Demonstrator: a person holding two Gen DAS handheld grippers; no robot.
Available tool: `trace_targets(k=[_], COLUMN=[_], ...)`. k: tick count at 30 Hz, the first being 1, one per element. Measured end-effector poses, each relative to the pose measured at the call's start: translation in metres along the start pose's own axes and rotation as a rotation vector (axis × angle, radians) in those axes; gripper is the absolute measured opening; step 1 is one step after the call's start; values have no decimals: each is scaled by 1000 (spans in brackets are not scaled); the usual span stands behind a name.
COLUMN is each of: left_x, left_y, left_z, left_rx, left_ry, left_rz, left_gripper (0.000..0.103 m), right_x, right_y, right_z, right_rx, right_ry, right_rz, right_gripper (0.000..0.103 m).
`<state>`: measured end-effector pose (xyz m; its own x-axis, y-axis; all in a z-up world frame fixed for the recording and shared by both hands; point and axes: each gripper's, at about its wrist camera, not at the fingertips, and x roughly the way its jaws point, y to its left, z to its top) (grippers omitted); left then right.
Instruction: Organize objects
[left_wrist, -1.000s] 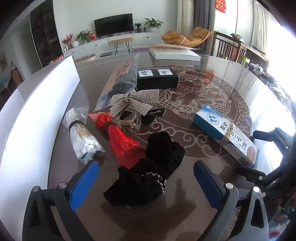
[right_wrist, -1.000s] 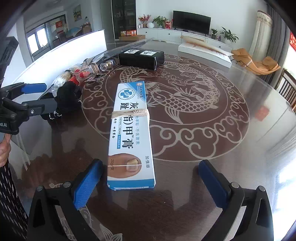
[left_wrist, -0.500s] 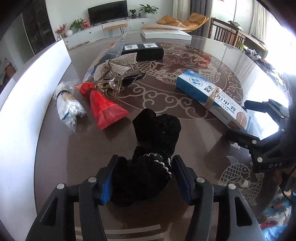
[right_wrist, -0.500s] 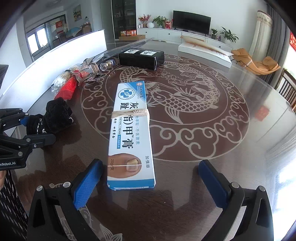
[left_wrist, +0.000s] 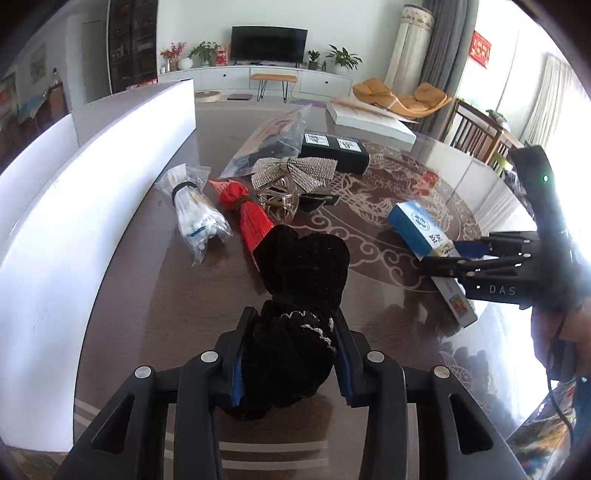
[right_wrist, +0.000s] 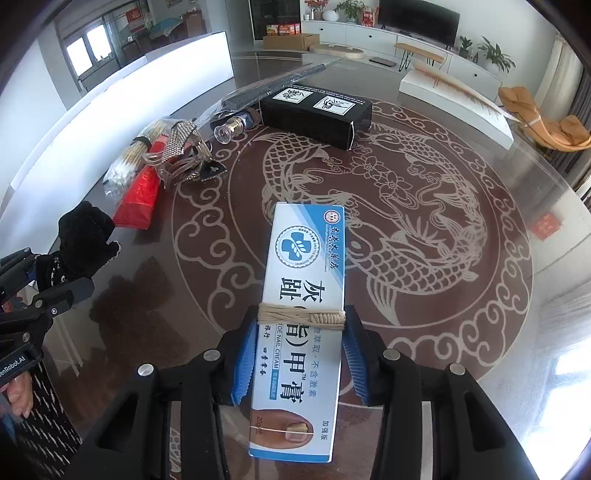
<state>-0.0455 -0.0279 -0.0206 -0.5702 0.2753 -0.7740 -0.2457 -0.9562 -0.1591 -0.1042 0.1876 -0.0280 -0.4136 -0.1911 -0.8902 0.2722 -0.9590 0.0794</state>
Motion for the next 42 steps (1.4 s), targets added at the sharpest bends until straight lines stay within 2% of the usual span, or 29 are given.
trace_targets(k=[4, 7, 10, 12, 16, 21, 22, 23, 24, 25, 26, 29, 31, 36, 40, 42], left_x=[-47, -86, -120, -133, -130, -109, -104, -98, -92, -90, -91, -99, -107, -117, -92, -74], left_y=[18, 49, 99, 136, 211, 254, 260, 264, 268, 271, 272, 263, 251, 180, 102, 65], left_z=[-6, 10, 34, 46, 53, 48, 45, 41, 38, 34, 29, 18, 14, 15, 22, 17], left_rx=[-80, -144, -217, -256, -357, -369, -372, -381, -390, -395, -395, -373, -365, -277, -169, -112], left_ry=[-83, -159, -223, -237, -185, -102, -80, -53, -27, -17, -25, -69, -96, -160, -115, -71], left_rz=[-11, 8, 74, 163, 283, 402, 426, 443, 452, 462, 475, 501, 476, 303, 115, 64], left_gripper=[38, 38, 38, 38, 38, 39, 42, 49, 55, 69, 78, 79, 79, 80, 97, 97], right_x=[-33, -60, -80, -87, -88, -53, -42, -30, -18, -9, -5, -7, -13, -12, -9, -8], right_y=[14, 48, 100, 141, 227, 316, 326, 333, 337, 338, 335, 309, 279, 177, 83, 44], right_z=[3, 28, 65, 91, 131, 155, 157, 158, 160, 159, 158, 144, 131, 87, 40, 11], right_rx=[50, 14, -47, -97, -175, -248, -243, -232, -221, -204, -185, -149, -150, -120, -38, 3], right_ry=[-75, -148, -205, -234, -259, -240, -231, -210, -178, -154, -153, -172, -196, -236, -217, -192], right_rz=[94, 164, 263, 322, 445, 481, 478, 481, 480, 471, 468, 483, 442, 242, 56, -25], right_gripper=[44, 44, 44, 44, 44, 45, 45, 49, 64, 72, 77, 80, 86, 92, 92, 92])
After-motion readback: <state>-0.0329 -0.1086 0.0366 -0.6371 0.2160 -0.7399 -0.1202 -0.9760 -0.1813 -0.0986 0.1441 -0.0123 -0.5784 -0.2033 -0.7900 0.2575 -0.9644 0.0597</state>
